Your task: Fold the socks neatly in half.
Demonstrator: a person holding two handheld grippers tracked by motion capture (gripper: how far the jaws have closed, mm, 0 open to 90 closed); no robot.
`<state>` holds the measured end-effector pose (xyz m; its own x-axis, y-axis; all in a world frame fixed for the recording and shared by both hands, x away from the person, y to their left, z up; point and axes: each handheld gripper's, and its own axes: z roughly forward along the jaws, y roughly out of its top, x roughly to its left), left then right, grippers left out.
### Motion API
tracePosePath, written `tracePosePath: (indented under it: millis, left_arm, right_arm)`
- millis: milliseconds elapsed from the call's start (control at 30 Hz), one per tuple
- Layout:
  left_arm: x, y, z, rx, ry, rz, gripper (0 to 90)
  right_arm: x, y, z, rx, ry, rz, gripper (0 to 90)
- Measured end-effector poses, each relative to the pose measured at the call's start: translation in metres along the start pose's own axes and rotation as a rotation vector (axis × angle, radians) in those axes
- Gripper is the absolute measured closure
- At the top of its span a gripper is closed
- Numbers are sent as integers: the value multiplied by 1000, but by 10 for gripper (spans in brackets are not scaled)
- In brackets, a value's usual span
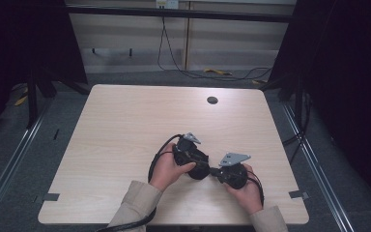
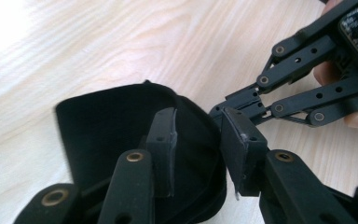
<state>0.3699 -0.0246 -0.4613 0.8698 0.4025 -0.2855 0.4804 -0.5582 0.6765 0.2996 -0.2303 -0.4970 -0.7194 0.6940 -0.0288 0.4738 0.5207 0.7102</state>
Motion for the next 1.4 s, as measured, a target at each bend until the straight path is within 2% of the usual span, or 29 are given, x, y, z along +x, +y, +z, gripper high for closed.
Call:
tracePosePath:
  millis: [67,333,567,600,667,800,933,1100,1267,1400]
  left_arm:
    - [1,-2,-1,3,6,3,669]
    - [-2,-8,8,28,-27,10,687]
    - [-3,-7,8,34,-28,16,716]
    - [-4,-7,9,36,-15,20,720]
    - [-4,-7,11,42,-26,24,720]
    - [-14,-4,9,24,-35,40,719]
    - [-17,1,12,60,2,76,742]
    - [-15,-1,15,70,20,72,769]
    - [-13,-2,16,94,38,72,882]
    - [-13,-3,14,104,41,73,900]
  right_arm:
    - [0,0,0,1,-1,2,895]
    - [0,0,0,1,0,3,895]
    - [0,0,0,-1,1,2,895]
    - [0,0,0,0,0,3,895]
    - [0,0,0,1,0,3,895]
    - [0,0,0,0,0,4,895]
    - [0,0,0,-1,-1,5,895]
    - [0,0,0,-3,0,4,895]
    - [0,0,0,-3,2,3,895]
    - [0,0,0,-3,1,6,895]
